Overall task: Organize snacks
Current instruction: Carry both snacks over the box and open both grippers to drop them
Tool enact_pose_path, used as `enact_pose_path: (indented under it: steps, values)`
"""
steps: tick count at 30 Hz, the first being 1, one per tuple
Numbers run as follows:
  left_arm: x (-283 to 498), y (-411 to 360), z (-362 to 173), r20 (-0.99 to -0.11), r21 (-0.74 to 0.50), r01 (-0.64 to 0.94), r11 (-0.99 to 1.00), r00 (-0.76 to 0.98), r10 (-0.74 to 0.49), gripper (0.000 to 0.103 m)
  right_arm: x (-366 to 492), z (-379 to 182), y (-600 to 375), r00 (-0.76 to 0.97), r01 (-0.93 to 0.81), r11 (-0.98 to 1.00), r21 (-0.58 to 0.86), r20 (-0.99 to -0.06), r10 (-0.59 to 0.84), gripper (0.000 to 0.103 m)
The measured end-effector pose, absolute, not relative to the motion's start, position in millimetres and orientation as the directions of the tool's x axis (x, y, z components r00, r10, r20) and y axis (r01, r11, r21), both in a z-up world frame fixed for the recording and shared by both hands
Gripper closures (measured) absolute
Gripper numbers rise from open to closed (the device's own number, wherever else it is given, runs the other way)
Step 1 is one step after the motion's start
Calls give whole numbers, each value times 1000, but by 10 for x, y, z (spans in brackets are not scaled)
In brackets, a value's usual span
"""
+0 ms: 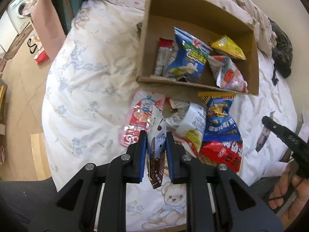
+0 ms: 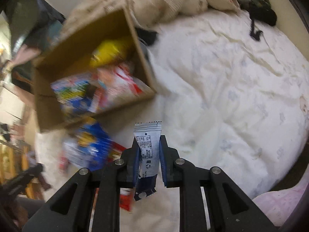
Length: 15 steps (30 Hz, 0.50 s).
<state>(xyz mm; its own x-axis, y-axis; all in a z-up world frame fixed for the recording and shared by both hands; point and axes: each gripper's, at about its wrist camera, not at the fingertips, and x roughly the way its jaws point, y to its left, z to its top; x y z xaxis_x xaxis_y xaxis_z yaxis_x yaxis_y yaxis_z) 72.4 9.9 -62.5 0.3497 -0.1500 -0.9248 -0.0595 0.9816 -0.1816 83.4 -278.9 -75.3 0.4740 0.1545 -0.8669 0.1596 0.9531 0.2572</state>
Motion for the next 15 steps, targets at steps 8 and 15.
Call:
enact_pose_path:
  steps: [8,15]
  values:
    - [791,169,-378,-892,-154,-70,986,440,-108,87,847,-390,-2682,560,62,939,339,-790,249,84]
    - [988,153,-211,-871,-136,-56,989,482,-92,87,884,-217,-2605,594,-15,914,405,-732,334,84]
